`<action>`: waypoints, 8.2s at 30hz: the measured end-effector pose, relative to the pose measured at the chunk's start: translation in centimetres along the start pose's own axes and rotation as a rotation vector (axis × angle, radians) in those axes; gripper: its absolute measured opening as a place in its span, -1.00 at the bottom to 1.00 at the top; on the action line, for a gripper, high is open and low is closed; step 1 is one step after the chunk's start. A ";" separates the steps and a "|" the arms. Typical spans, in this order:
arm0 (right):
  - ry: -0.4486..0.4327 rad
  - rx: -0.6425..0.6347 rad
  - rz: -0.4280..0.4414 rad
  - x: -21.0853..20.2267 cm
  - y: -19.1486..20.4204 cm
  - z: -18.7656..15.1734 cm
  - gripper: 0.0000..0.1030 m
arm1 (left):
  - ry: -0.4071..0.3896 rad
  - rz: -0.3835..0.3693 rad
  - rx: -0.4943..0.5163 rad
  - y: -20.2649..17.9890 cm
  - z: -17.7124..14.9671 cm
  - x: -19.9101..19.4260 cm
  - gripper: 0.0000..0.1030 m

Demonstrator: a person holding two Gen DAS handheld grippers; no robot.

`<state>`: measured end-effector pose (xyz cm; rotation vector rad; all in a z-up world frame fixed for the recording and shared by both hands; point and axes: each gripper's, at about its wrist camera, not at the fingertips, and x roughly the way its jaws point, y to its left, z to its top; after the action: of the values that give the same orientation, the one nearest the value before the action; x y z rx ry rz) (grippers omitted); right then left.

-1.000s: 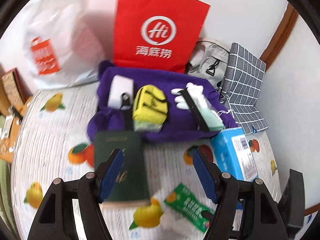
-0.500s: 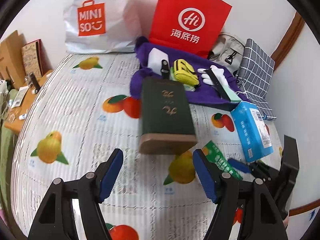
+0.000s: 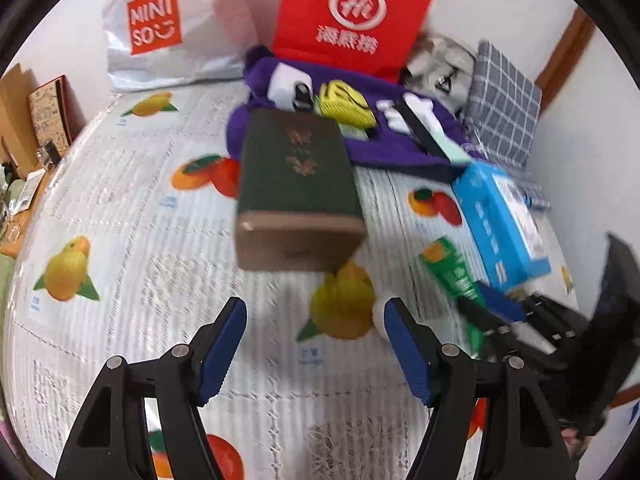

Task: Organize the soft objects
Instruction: 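Grasp the white tissue with the left tool while the right tool lifts the green packet, then carry the white tissue with the left tool while the right tool carries the green packet toward the towel, then lower the tissue onto the towel with the left tool while the right tool lowers the green packet there, then open the left tool to release the tissue while the right tool releases the green packet on the towel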

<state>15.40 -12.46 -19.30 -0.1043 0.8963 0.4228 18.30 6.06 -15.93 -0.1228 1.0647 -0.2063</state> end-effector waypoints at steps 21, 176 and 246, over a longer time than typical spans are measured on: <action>-0.029 0.077 -0.162 -7.0 -3.9 -8.7 -0.53 | 0.002 0.067 0.168 -7.2 -2.1 5.4 0.36; -0.160 0.187 -0.074 4.1 -16.7 20.7 -0.54 | -0.138 0.091 -0.014 -4.6 23.6 8.4 -0.58; -0.127 0.077 -0.121 2.6 -12.9 20.7 0.15 | 0.056 0.055 -0.056 -2.6 23.3 14.1 -0.10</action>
<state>37.15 -17.98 -9.51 -0.0604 0.7754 0.2788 45.10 0.31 -16.27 -0.1386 1.1288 -0.1305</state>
